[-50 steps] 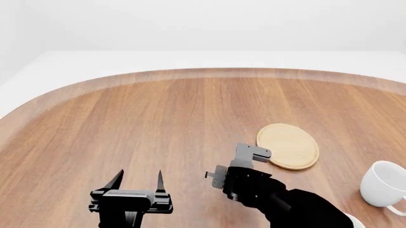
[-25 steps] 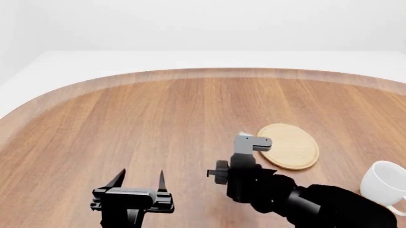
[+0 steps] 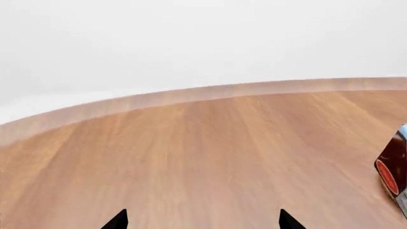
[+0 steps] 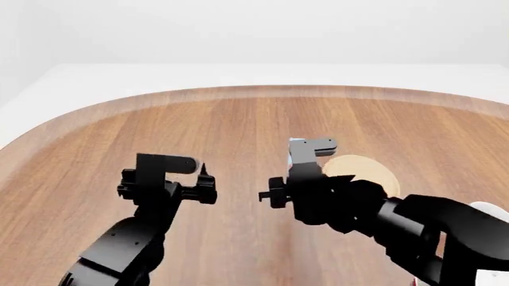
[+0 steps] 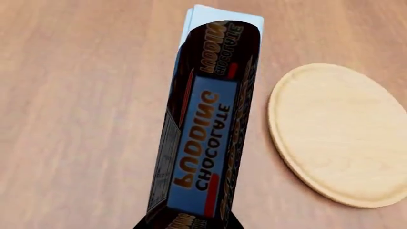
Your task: Put the chocolate pudding to the left of the plate.
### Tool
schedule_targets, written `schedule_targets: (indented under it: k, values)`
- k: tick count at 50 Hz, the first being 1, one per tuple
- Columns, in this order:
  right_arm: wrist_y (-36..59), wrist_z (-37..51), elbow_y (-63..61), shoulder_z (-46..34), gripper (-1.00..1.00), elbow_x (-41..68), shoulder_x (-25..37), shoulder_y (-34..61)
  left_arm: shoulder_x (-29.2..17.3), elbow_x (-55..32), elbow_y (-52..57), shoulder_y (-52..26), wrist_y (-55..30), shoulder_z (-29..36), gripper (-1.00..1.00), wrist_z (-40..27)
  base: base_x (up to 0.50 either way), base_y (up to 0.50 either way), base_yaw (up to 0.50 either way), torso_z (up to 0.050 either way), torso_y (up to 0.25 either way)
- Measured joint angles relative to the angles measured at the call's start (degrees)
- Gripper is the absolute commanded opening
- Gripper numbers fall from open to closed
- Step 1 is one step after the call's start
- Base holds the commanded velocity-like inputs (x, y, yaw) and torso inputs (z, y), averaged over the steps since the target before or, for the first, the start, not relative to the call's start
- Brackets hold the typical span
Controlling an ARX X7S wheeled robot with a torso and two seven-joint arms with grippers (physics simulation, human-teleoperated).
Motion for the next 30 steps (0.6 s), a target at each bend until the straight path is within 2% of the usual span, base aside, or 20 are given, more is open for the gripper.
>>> schedule_targets:
  k: [12, 25, 30]
  values:
    - [8.34, -10.6, 17.77, -1.41, -1.0, 0.2, -7.93, 4.7, 4.37, 1.08, -24.84, -20.12, -3.31, 2.0, 1.0, 5.04, 0.0, 0.0, 0.0, 0.0, 0.0]
    - [13.53, -18.57, 28.43, 0.96, -1.0, -5.92, -12.54, 7.7, 9.27, 4.26, -51.59, -35.79, 2.42, 4.44, 1.0, 10.47, 0.0, 0.0, 0.0, 0.0, 0.0]
    - [14.21, -20.23, 30.26, 2.47, -1.0, -8.45, -13.22, 8.4, 10.54, 4.76, -57.66, -39.22, 4.36, 4.86, 1.0, 12.19, 0.0, 0.0, 0.0, 0.0, -0.241]
